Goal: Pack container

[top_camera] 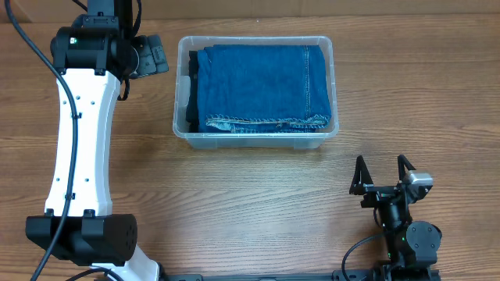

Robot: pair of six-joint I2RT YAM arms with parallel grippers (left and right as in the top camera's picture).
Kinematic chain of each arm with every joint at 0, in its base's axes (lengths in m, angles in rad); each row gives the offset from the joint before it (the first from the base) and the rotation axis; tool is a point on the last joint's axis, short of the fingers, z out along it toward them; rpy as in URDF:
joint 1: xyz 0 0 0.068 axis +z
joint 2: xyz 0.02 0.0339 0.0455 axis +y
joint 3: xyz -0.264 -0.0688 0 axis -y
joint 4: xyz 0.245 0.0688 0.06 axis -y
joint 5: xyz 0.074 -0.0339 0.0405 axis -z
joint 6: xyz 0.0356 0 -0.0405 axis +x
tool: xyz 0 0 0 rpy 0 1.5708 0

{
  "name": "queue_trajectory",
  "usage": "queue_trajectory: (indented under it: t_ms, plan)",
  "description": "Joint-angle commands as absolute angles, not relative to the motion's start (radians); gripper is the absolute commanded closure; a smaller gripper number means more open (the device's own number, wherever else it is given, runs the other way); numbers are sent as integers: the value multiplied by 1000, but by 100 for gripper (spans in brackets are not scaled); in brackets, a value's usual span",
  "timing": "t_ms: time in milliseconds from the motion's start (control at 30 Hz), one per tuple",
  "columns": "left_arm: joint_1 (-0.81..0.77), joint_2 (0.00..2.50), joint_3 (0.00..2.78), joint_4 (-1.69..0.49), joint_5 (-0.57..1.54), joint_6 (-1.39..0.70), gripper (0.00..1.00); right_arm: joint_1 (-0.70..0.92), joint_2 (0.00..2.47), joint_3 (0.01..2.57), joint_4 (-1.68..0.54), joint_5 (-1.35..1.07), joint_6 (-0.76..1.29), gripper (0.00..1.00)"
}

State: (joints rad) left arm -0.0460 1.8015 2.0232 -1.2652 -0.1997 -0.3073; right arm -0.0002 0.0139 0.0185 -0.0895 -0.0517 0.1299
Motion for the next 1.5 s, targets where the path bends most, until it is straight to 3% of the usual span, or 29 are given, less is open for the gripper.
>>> queue_trajectory:
  t_ms: [0,733,967,1233,1467]
  plan:
    - [-53,1810,2035,-1264,-212,-292,0,-8,3,8,-83,-39,130,0]
    - [-51,1808,2035,-1274,-245,-267,0,-8,3,8,-82,-39,130,0]
    - [-53,1636,2004,-1166,-204,-246,0,-8,3,8,-82,-39,130,0]
    - [-53,1270,1524,-752,-147,-74,0,-8,3,8,-82,-39,130,0]
    - [-53,934,1081,-477,-144,-74,0,-8,3,8,-82,-39,130,0]
